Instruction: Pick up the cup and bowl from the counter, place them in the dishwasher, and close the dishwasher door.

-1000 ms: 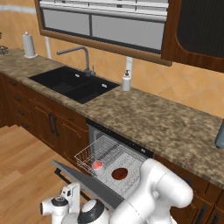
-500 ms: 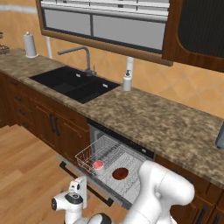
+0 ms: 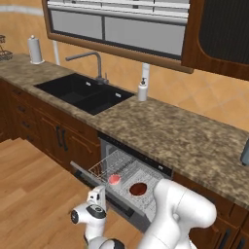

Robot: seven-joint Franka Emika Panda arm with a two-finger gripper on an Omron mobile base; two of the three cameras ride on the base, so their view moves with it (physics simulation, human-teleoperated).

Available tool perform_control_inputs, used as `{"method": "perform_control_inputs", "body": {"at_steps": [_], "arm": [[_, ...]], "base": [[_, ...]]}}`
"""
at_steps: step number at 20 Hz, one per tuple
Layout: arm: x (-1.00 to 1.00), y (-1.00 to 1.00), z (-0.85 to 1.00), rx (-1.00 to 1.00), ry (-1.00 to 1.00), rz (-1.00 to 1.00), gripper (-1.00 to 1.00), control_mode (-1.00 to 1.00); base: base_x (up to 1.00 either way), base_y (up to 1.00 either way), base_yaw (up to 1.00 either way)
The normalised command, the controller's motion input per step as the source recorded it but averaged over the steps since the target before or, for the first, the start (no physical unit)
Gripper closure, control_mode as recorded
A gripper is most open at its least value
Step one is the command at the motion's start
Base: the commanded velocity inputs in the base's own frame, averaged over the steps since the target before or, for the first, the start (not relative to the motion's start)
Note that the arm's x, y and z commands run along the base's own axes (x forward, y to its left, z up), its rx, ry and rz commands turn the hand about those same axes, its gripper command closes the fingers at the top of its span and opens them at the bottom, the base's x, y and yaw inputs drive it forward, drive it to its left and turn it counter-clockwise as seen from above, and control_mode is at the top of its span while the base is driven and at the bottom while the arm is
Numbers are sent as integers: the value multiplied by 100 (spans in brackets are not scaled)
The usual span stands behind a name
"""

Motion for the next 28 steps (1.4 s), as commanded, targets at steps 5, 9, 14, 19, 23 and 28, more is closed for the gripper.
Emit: {"method": "perform_control_inputs", "body": {"at_steps": [5, 9, 14, 19, 23, 28], "arm": [[75, -79, -35, -12, 0, -8, -100, -100], [85, -75, -46, -9, 1, -8, -100, -100], [70, -41, -40, -4, 0, -3, -100, -100], [75, -66, -51, -3, 0, 0, -100, -100], [75, -60, -62, -8, 0, 0, -100, -100], [53, -36, -87, -17, -10, 0, -100, -100]], "base": [[0, 0, 0], [0, 0, 0], [0, 0, 0], [0, 0, 0], [0, 0, 0], [0, 0, 0]]}}
